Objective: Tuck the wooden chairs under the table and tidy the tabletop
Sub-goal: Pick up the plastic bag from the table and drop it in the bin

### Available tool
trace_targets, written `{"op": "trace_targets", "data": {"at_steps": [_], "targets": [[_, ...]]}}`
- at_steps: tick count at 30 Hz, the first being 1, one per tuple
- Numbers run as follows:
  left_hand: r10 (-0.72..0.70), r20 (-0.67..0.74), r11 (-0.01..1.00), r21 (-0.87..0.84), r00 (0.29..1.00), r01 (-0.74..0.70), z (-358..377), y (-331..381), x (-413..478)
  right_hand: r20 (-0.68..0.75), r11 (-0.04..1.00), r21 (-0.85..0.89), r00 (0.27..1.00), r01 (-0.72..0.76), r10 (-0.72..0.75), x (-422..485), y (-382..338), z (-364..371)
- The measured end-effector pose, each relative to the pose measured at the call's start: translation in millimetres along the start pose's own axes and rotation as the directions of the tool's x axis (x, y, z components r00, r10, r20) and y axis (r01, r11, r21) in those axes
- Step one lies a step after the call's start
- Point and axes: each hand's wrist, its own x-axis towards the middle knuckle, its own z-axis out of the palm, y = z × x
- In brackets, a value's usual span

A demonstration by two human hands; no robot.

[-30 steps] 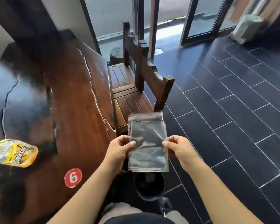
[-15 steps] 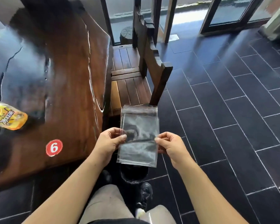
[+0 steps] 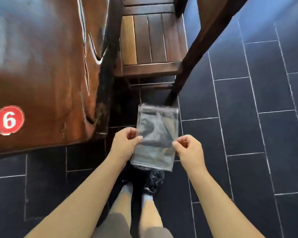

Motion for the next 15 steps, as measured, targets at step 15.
{"op": "trace_targets", "data": {"at_steps": [15], "targets": [[-0.067, -0.009, 0.944, 0.324, 0.998, 0.067, 42.0, -215.1, 145.2, -0.015, 0.975, -0.13, 0.984, -0.18, 0.179, 123.2, 193.7, 154.1]]}}
